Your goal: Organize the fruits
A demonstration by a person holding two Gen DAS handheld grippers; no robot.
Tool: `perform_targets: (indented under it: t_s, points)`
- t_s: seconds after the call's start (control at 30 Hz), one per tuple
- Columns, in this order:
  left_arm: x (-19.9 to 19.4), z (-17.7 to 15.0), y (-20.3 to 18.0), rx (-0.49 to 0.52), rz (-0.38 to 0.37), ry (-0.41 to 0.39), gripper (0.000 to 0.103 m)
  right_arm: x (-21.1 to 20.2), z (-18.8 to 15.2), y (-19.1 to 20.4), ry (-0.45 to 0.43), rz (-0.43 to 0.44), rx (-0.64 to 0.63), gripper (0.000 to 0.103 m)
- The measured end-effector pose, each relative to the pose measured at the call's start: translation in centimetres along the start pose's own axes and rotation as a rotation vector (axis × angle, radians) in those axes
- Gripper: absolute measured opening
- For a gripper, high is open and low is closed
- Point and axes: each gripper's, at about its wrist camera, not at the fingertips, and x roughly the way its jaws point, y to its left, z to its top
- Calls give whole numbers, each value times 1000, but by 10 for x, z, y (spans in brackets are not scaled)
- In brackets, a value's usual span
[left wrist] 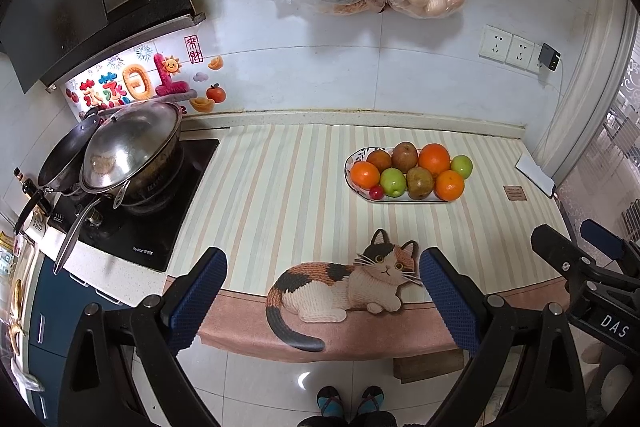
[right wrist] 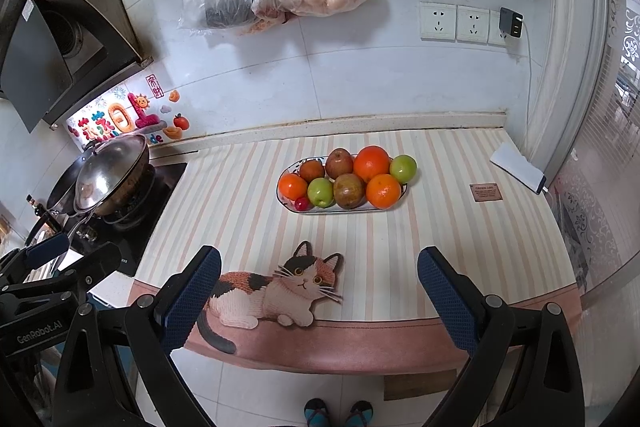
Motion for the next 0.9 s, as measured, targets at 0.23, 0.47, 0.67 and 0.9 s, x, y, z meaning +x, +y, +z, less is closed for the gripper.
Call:
perform_targets:
  t_s: [0.23, 0.47, 0.67, 0.9]
  points:
    - [0, -1, 1, -1, -1, 0, 99, -1, -2, 0, 6, 0, 0, 101]
    - [1, -3, 0, 2, -2, -4, 99, -3, -1, -3, 0, -1, 4, 101]
    - [0, -3, 1, 2, 0, -6, 99, -4, 0, -3, 0, 0, 4, 101]
    - [-1, -4, 1, 0, 3, -16, 99, -6, 1, -4, -3, 0, -1, 101]
